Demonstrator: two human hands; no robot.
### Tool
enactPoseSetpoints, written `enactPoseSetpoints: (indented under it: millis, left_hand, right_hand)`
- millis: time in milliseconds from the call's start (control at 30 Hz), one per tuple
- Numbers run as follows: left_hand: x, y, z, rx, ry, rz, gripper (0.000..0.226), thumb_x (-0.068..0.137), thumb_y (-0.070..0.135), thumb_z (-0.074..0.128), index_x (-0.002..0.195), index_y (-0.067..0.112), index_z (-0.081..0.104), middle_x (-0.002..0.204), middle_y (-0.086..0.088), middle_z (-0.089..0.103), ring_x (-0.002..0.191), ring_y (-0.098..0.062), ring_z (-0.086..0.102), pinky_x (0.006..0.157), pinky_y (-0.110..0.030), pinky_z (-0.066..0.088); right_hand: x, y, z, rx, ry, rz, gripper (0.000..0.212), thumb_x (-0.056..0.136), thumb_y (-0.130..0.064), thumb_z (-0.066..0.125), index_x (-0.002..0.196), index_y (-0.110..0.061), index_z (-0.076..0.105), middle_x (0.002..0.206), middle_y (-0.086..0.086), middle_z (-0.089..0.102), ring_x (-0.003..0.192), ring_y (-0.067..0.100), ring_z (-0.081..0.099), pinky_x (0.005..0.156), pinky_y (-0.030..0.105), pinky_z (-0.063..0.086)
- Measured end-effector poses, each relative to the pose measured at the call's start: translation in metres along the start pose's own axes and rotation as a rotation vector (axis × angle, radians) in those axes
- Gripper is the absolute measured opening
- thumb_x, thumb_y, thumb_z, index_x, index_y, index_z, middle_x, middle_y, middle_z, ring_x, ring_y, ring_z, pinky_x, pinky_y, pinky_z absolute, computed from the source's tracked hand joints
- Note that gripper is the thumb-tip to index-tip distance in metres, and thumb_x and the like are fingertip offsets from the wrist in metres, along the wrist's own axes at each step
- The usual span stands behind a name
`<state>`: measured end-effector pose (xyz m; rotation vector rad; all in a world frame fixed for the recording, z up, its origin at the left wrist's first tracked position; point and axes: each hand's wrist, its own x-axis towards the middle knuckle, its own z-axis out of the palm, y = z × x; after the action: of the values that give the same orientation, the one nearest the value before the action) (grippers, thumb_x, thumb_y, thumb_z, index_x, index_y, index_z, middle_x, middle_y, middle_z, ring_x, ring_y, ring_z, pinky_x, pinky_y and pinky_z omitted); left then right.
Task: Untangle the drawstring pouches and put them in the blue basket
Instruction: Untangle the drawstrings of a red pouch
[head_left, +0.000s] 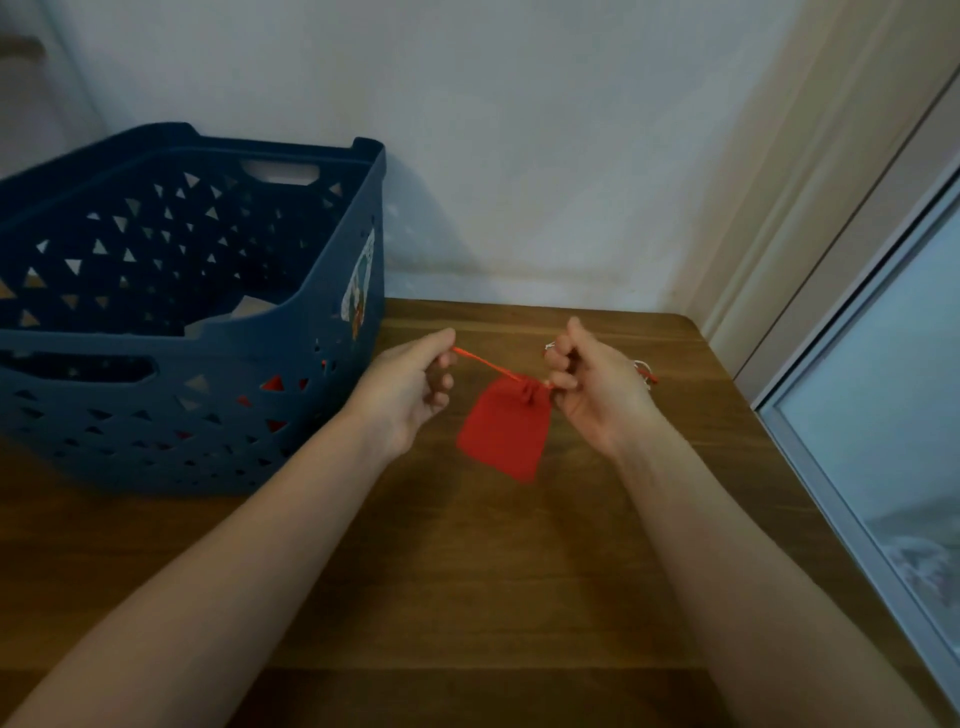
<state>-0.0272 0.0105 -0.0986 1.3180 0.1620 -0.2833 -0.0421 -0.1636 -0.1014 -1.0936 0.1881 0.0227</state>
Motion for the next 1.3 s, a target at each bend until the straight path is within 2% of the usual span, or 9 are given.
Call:
enactPoseSetpoints:
  millis: [167, 300, 433, 567, 767, 833, 1000, 1200, 1300]
  left_hand:
    - [-0.005, 0.008, 0.013, 0.498, 0.053, 0.336, 0.034, 0.092, 0.031, 0.056, 0.061, 0.016, 0.055, 0.065, 0.005, 0.054, 0.069, -0.012, 0.05, 0.067, -0.028, 0.037]
    - [-0.006, 0.012, 0.015, 0.6, 0.06, 0.525, 0.038, 0.091, 0.029, 0.058, 0.056, 0.016, 0.053, 0.056, 0.003, 0.047, 0.054, -0.004, 0.042, 0.06, -0.026, 0.033]
    - [-0.01, 0.007, 0.018, 0.482, -0.088, 0.482, 0.012, 0.088, 0.028, 0.062, 0.081, 0.019, 0.061, 0.073, 0.01, 0.058, 0.061, 0.006, 0.049, 0.056, -0.01, 0.038]
    - [-0.012, -0.008, 0.013, 0.403, -0.166, 0.33, 0.016, 0.084, 0.03, 0.066, 0.097, 0.021, 0.061, 0.094, 0.003, 0.065, 0.084, -0.01, 0.063, 0.069, -0.024, 0.05]
    - [-0.016, -0.012, 0.011, 0.378, -0.187, 0.378, 0.016, 0.093, 0.021, 0.056, 0.081, 0.02, 0.067, 0.071, 0.009, 0.067, 0.066, -0.003, 0.061, 0.06, -0.018, 0.046]
    - [-0.018, -0.009, 0.01, 0.305, -0.2, 0.292, 0.021, 0.096, 0.022, 0.051, 0.081, 0.018, 0.065, 0.062, 0.012, 0.062, 0.058, 0.0, 0.056, 0.054, -0.014, 0.045]
    - [-0.018, -0.007, 0.004, 0.026, -0.259, -0.007, 0.034, 0.098, 0.033, 0.04, 0.068, 0.02, 0.05, 0.081, 0.003, 0.064, 0.068, -0.011, 0.053, 0.066, -0.03, 0.039]
    - [-0.016, -0.007, 0.009, 0.528, -0.101, 0.192, 0.038, 0.099, 0.028, 0.038, 0.065, 0.016, 0.05, 0.076, -0.003, 0.053, 0.068, -0.013, 0.045, 0.064, -0.029, 0.034]
    - [-0.015, -0.005, 0.011, 0.759, -0.17, 0.341, 0.029, 0.095, 0.023, 0.042, 0.072, 0.01, 0.052, 0.068, -0.003, 0.045, 0.062, -0.014, 0.043, 0.059, -0.029, 0.032]
  right_hand:
    - [-0.011, 0.002, 0.016, -0.742, -0.093, -0.236, 0.02, 0.095, -0.02, 0.052, 0.097, -0.012, 0.071, 0.066, -0.018, 0.061, 0.058, -0.007, 0.051, 0.065, 0.014, 0.039]
    - [-0.011, 0.009, 0.022, -0.909, -0.193, -0.323, 0.014, 0.089, -0.011, 0.062, 0.08, -0.001, 0.067, 0.061, 0.0, 0.05, 0.057, 0.007, 0.043, 0.058, 0.022, 0.034]
    - [-0.01, 0.01, 0.026, -0.848, -0.129, -0.382, 0.026, 0.092, -0.012, 0.056, 0.073, 0.006, 0.059, 0.055, -0.001, 0.044, 0.049, 0.004, 0.037, 0.05, 0.021, 0.03]
    - [-0.012, 0.002, 0.033, -0.606, -0.044, -0.33, 0.026, 0.094, -0.011, 0.05, 0.072, -0.012, 0.064, 0.051, -0.008, 0.047, 0.048, 0.002, 0.039, 0.049, 0.017, 0.034]
    - [-0.017, 0.002, 0.039, -0.473, -0.127, -0.253, 0.025, 0.096, -0.008, 0.046, 0.078, -0.009, 0.063, 0.054, -0.011, 0.052, 0.047, 0.001, 0.039, 0.053, 0.016, 0.035]
    - [-0.014, 0.004, 0.037, -0.426, -0.105, -0.24, 0.026, 0.096, -0.007, 0.045, 0.081, -0.011, 0.065, 0.054, -0.008, 0.05, 0.046, 0.003, 0.038, 0.053, 0.018, 0.034]
    - [-0.01, 0.008, 0.021, -0.34, -0.011, -0.156, 0.032, 0.094, 0.001, 0.038, 0.096, -0.011, 0.067, 0.062, -0.002, 0.049, 0.052, 0.008, 0.045, 0.059, 0.023, 0.038]
    - [-0.015, 0.006, 0.021, -0.593, -0.051, -0.39, 0.03, 0.093, 0.0, 0.047, 0.096, -0.024, 0.065, 0.081, -0.009, 0.067, 0.082, 0.001, 0.062, 0.079, 0.019, 0.046]
    - [-0.017, 0.004, 0.027, -0.755, -0.16, -0.508, 0.037, 0.092, 0.004, 0.045, 0.102, -0.027, 0.064, 0.093, -0.012, 0.068, 0.095, -0.002, 0.061, 0.088, 0.014, 0.044]
